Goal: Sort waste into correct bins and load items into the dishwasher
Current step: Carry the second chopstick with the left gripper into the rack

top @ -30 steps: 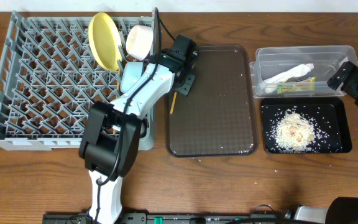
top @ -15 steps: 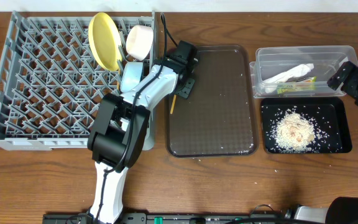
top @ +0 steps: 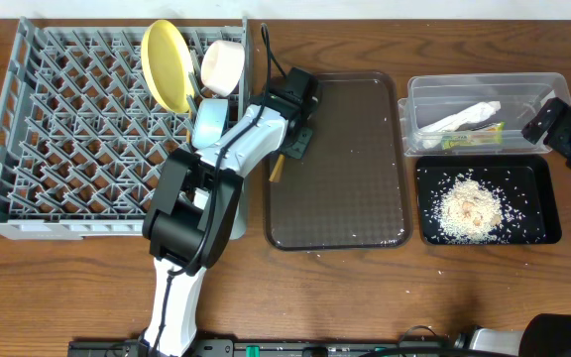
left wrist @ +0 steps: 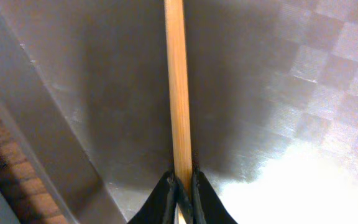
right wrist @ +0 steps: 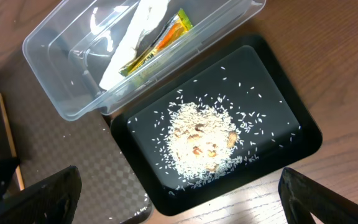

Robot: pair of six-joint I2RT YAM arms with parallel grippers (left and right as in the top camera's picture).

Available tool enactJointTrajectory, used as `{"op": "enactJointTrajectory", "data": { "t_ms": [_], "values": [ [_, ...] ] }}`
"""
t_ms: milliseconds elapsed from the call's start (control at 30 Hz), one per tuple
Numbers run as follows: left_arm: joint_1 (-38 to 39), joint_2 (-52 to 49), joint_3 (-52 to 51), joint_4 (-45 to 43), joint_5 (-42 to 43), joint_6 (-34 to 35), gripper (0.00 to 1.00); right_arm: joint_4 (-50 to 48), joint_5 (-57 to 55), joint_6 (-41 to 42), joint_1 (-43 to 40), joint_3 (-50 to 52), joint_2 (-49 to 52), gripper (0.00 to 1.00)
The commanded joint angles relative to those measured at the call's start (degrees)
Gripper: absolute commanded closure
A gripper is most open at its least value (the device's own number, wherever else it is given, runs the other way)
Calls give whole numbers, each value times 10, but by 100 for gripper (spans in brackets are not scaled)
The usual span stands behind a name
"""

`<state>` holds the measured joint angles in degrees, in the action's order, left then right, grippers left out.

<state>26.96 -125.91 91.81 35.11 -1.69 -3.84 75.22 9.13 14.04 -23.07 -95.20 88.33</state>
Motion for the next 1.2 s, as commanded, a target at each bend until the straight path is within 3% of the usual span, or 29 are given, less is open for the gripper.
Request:
{"op": "enactJointTrajectory", "data": {
  "t_ms": [0, 233, 500, 667, 800, 967, 1167],
  "values": [
    [4, -21, -2, 18, -2, 16, 92, 0, -3, 5, -2, -6, -10, 1],
    [-4, 55, 12, 77, -2, 43, 92, 0, -3, 5, -2, -6, -10, 1],
    [-53, 253, 12, 142, -9, 49, 92, 0, -3, 5, -2, -6, -10, 1],
    [-113, 339, 12, 200, -77, 34, 92, 0, -3, 5, -2, -6, -10, 1],
    [-168, 346, 9, 236, -99, 7, 92, 0, -3, 5, -2, -6, -10, 1],
    [-209, 324, -31, 221, -99, -36, 92, 0, -3, 5, -2, -6, -10, 1],
    [-234, 264, -44, 212, -100, -41, 92, 0, -3, 5, -2, -6, -10, 1]
  ]
}}
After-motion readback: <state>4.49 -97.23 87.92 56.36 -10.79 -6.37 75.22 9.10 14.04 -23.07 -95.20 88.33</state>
